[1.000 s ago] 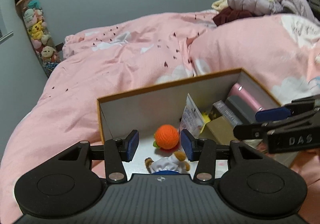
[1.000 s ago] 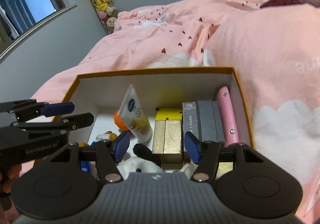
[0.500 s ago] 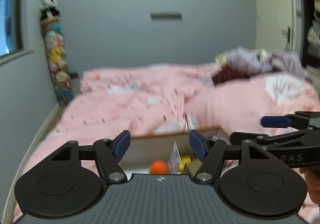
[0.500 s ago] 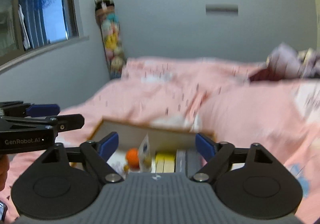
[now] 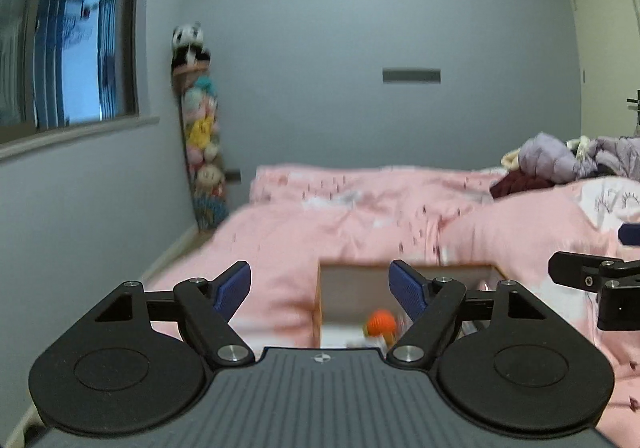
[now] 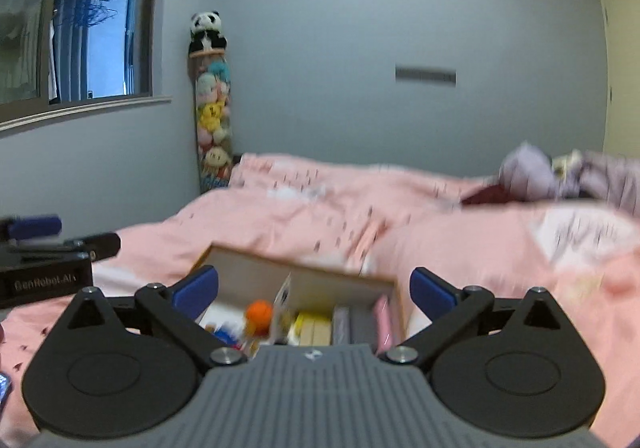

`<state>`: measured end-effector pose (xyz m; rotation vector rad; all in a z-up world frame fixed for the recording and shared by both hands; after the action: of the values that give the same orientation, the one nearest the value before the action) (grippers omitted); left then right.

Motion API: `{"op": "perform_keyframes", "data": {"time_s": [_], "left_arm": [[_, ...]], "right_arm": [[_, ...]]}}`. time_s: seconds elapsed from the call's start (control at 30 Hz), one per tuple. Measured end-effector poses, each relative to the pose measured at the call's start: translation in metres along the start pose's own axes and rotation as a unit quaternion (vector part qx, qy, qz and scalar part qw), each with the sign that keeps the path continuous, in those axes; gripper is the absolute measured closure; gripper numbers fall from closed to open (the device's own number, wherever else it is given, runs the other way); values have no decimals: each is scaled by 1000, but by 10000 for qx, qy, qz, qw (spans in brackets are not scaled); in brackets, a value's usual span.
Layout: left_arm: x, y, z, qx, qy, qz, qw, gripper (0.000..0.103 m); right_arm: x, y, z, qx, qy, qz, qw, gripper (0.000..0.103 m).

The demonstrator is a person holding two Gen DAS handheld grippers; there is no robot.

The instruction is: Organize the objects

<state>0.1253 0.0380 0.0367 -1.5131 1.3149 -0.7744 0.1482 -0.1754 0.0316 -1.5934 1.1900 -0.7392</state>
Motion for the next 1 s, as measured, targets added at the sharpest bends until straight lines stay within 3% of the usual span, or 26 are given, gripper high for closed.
{"op": "perform_keyframes", "data": {"time_s": [0.2, 0.47, 1.0], "left_arm": [[14, 45, 4, -671, 172, -122, 9975, 13], [23, 94, -7, -1064, 257, 130, 9939, 13], [30, 110, -1, -1438, 143, 194, 9893, 13]], "right_arm": [[1, 48, 3, -498, 230, 168, 9984, 1], [-4, 92, 7, -937, 199, 189, 9952, 1], [5, 111, 17, -1242, 387, 223, 9913, 1]]}}
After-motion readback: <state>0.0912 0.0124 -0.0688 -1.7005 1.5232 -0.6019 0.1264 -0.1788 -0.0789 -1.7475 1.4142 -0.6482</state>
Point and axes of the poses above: each gripper's, at about its wrist camera, not at the fingertips, and z roughly the way its jaws point, x to its right, y to its underside, the point moved 6 cm from there along z, roughly the way its jaws point, and after that the axes turned 8 degrees about -y, right-handed, at the moved point
